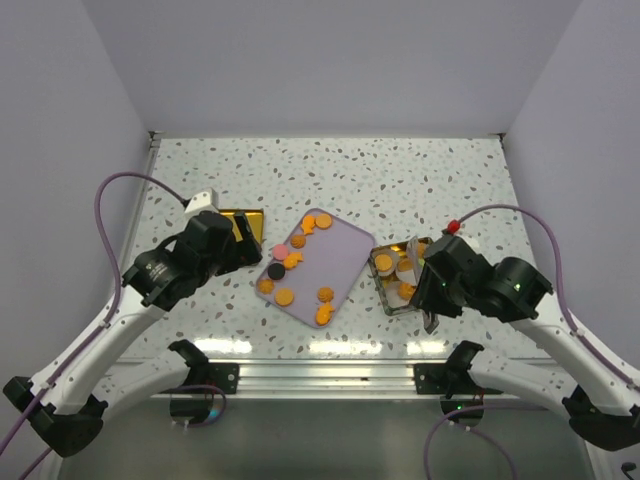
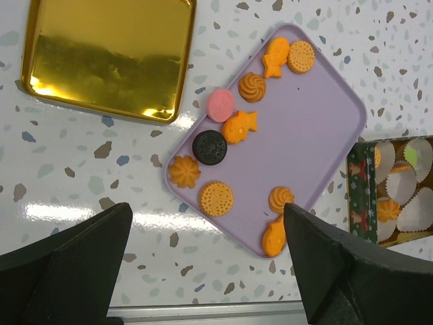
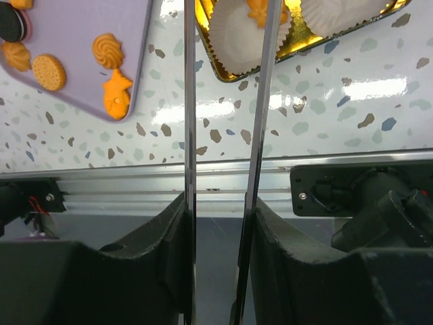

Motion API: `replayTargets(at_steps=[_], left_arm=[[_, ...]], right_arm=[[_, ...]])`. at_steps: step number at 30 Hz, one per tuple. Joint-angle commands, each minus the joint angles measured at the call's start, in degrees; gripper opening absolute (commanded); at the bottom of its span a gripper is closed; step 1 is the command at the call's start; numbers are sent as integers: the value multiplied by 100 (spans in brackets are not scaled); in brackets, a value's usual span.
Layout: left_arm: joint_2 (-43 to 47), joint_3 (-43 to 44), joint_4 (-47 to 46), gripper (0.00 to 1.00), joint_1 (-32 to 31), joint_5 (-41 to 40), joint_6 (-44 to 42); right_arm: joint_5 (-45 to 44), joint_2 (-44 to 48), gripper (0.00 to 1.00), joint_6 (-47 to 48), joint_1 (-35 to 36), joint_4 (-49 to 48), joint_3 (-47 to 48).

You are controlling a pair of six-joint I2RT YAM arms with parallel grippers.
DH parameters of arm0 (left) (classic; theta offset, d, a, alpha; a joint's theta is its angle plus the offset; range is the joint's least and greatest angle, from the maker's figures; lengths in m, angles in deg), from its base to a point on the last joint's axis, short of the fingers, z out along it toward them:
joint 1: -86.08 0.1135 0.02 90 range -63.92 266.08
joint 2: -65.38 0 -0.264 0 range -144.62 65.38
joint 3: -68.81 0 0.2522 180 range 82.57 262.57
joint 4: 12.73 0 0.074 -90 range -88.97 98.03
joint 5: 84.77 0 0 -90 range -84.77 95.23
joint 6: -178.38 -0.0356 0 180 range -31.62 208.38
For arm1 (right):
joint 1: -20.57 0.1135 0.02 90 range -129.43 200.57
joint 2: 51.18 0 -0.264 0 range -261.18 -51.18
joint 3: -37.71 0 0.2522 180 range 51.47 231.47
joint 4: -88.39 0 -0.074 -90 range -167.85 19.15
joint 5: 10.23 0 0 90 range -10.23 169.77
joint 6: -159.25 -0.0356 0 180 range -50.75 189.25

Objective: Pack the cookies

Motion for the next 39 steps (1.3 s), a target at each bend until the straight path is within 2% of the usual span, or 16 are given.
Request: replayTargets(at_steps=[1,13,23,33,35,39], left_arm=[[-26,119,-326,100,8,161,-144],[114,154,-133,100,17,231,-127],[273,189,25,100,17,284,75],[457,189,201,100,17,249,233],[475,180,227,100,17,240,251],[501,163,254,100,17,240,260]], right_arm=[[-114,329,28,-692,-16,1319,-257],[229,1332,28,-1396,-7,1328,-1084],[282,2000,34,-1994,-7,1319,-1515],[89,2466,41,-2600,-16,1319,-1673],[1,2449,48,-2618,-16,1319,-1656],[-52,2300,54,-2557,-16,1319,-1577]])
